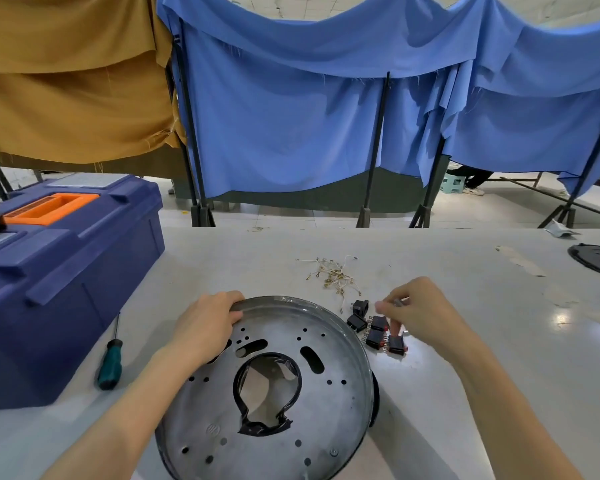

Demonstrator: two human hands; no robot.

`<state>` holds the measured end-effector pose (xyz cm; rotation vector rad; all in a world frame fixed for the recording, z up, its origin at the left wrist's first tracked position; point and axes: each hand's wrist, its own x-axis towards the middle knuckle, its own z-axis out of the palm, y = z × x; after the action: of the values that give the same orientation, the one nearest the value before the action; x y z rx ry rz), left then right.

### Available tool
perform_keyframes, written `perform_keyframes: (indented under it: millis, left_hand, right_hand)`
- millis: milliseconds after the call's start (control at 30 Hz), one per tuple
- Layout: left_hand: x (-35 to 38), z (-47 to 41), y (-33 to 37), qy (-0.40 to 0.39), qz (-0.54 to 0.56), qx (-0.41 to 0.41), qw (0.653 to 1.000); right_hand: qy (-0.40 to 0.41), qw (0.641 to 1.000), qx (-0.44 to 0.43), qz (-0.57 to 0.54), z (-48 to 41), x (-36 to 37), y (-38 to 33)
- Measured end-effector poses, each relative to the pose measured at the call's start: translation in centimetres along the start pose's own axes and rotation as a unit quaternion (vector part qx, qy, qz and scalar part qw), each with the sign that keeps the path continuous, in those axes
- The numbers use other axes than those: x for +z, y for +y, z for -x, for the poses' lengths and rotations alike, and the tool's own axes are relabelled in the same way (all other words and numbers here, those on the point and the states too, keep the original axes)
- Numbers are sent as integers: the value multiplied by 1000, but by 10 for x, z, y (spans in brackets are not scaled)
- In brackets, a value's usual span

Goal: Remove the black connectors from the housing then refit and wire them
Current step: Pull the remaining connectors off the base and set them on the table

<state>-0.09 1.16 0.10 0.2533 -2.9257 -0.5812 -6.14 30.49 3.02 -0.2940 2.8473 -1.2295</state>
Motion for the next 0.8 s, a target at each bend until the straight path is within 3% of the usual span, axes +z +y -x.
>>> perform_keyframes:
  millis: [67,333,800]
  left_hand:
    - [2,0,-1,4,-6,-4,1000]
    - [12,1,-4,57,-27,-2,998]
    - [20,-2,-8,106,-61,-14,992]
  right_hand:
    - [52,998,30,-17,-11,-6,12]
    - [99,989,103,38,-30,-1,47]
    - [49,985,126,111,-39,27,45]
